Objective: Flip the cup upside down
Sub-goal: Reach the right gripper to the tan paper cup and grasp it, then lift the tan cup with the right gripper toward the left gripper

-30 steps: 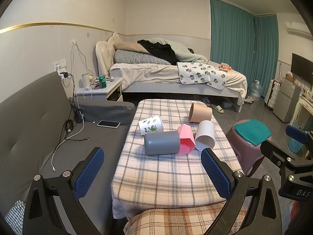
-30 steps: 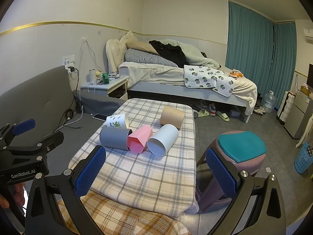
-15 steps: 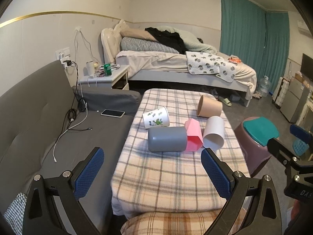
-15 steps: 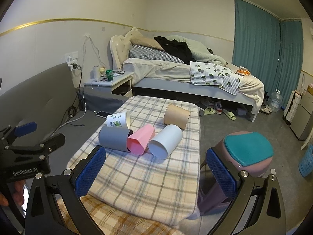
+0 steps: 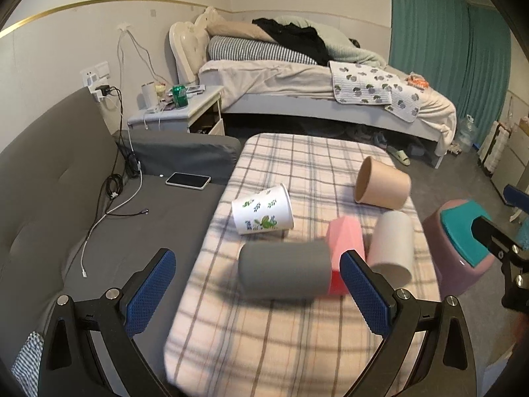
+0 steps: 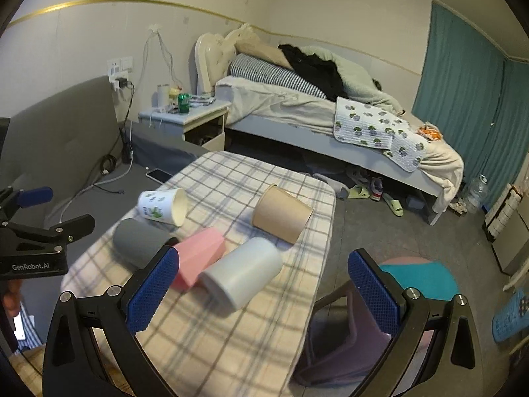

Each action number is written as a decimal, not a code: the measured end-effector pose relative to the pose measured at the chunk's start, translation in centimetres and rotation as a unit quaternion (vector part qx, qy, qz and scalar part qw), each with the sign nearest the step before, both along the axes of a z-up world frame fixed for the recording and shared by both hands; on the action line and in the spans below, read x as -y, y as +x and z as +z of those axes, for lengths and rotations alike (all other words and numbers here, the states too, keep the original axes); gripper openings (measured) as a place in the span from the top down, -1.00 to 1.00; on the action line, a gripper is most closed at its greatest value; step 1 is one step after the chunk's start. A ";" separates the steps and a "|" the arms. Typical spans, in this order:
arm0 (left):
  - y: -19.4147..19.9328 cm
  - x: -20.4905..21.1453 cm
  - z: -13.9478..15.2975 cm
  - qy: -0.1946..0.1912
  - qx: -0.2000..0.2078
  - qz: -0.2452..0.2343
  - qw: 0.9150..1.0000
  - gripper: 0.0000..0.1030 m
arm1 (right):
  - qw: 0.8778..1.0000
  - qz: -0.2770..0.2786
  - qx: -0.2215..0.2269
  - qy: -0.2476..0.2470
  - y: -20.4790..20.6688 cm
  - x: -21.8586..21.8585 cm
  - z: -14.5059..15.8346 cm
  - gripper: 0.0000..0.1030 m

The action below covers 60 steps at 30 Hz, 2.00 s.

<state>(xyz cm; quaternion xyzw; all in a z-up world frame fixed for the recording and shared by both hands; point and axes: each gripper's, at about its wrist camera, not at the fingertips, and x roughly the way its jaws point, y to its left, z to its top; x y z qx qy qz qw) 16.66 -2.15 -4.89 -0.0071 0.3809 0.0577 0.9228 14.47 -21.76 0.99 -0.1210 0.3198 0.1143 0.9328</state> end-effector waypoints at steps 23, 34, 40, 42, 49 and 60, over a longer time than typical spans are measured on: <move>13.0 0.1 -6.9 0.005 -0.056 0.000 0.998 -0.99 | 0.956 0.149 -0.162 -0.191 24.1 -3.0 -13.4 -0.97; 11.6 -0.3 -5.7 0.009 -0.048 -0.001 0.999 -0.99 | 0.971 0.085 -0.171 -0.147 26.0 -3.1 -13.0 -0.77; 9.0 -1.5 -1.8 0.010 -0.015 0.005 1.000 -0.99 | 0.984 0.049 -0.144 -0.098 22.4 -2.3 -6.5 -0.76; 7.6 -2.0 0.0 0.009 0.002 0.006 1.000 -0.99 | 0.986 0.044 -0.134 -0.092 20.5 -2.4 -4.2 -0.76; 0.9 -3.3 5.1 0.005 0.055 -0.005 0.998 -0.99 | 0.991 0.025 -0.114 -0.063 10.3 -3.4 3.4 -0.76; -8.0 -5.4 3.3 -0.012 0.053 -0.015 0.998 -0.99 | 0.983 -0.059 -0.174 0.018 -5.0 -5.3 -1.1 -0.76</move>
